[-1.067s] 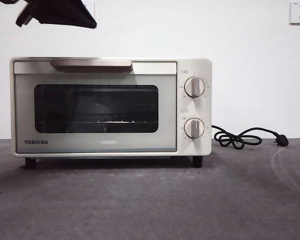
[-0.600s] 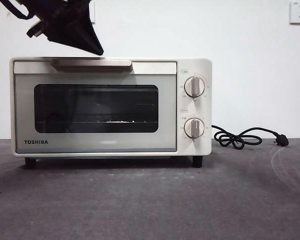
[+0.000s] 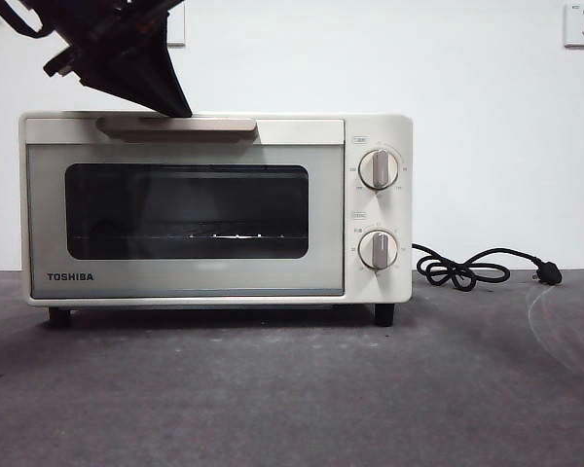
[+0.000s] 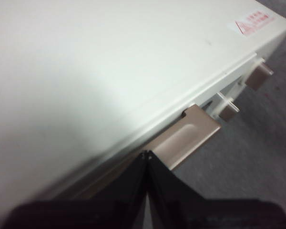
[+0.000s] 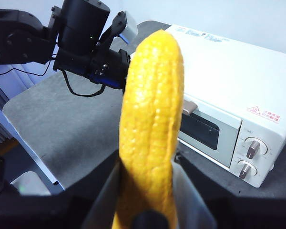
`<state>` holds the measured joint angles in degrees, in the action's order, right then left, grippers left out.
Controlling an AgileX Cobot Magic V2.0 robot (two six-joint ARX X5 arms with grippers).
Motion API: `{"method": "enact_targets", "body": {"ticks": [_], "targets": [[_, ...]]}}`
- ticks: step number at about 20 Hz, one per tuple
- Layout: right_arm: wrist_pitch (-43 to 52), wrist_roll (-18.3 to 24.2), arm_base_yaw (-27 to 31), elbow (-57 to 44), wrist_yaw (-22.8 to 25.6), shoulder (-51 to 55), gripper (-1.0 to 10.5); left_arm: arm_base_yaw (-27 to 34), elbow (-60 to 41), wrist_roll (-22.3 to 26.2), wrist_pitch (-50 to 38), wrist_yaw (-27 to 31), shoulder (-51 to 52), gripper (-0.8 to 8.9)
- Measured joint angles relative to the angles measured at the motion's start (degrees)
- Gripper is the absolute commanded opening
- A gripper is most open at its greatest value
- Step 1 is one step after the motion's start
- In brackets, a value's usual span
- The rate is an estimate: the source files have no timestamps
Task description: Take the corn from the table,put the corn in the oven
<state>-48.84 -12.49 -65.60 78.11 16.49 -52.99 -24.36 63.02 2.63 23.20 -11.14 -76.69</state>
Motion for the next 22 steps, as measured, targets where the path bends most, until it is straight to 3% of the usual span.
{"method": "enact_targets", "body": {"ticks": [15, 22], "targets": [[-0.4, -0.2, 0.0, 0.0, 0.0, 0.0, -0.1, -6.6, -1.0, 1.9, 22.7, -0.9, 2.0, -0.06], [-1.0, -0.4, 0.0, 0.0, 0.0, -0.6, -0.1, -14.1, -1.6, 0.7, 23.8, 0.1, 13.6, -0.06]]}}
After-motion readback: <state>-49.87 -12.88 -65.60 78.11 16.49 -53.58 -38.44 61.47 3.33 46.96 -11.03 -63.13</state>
